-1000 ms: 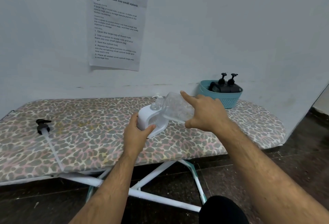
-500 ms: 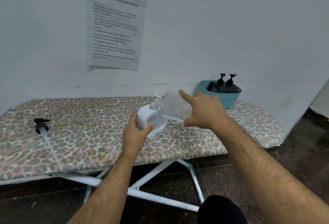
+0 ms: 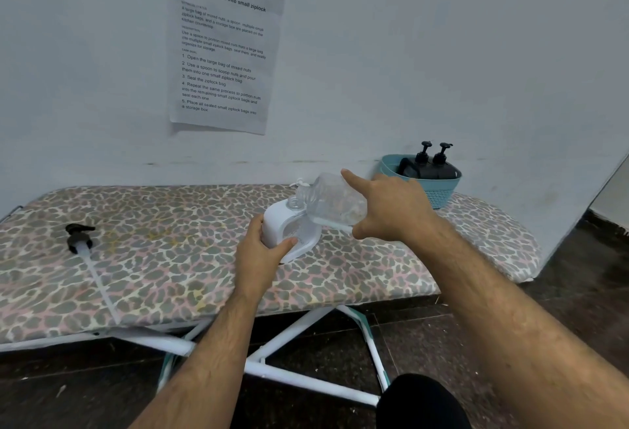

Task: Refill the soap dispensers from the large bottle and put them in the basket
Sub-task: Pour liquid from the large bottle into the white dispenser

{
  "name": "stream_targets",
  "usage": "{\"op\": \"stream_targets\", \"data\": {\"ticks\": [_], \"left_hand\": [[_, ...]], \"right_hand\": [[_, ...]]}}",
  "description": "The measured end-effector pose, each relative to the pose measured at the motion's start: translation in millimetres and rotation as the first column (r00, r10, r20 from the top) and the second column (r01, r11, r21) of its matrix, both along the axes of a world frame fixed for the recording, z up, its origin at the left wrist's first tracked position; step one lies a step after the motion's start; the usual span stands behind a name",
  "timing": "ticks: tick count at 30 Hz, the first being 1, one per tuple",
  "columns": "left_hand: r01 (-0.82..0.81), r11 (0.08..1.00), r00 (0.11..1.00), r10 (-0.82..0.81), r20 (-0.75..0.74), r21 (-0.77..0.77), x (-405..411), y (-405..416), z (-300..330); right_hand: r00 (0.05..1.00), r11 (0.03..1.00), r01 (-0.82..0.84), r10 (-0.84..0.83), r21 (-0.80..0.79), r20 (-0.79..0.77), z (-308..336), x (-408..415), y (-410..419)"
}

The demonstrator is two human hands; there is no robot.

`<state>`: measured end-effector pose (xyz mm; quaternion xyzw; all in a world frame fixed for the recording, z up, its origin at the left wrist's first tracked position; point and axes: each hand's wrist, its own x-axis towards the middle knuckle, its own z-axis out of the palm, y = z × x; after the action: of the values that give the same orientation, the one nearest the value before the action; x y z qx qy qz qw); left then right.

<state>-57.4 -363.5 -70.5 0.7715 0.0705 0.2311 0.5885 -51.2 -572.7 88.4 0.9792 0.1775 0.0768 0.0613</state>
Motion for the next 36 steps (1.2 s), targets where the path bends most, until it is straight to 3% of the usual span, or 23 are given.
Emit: {"op": "stream_targets", "data": {"ticks": [36], "left_hand": [[-0.004, 1.000, 1.000, 0.004, -0.027, -0.007, 1, 1, -1]], "right_hand": [[1.000, 0.999, 0.002, -0.002, -0.048, -0.007, 12, -1, 5]]}}
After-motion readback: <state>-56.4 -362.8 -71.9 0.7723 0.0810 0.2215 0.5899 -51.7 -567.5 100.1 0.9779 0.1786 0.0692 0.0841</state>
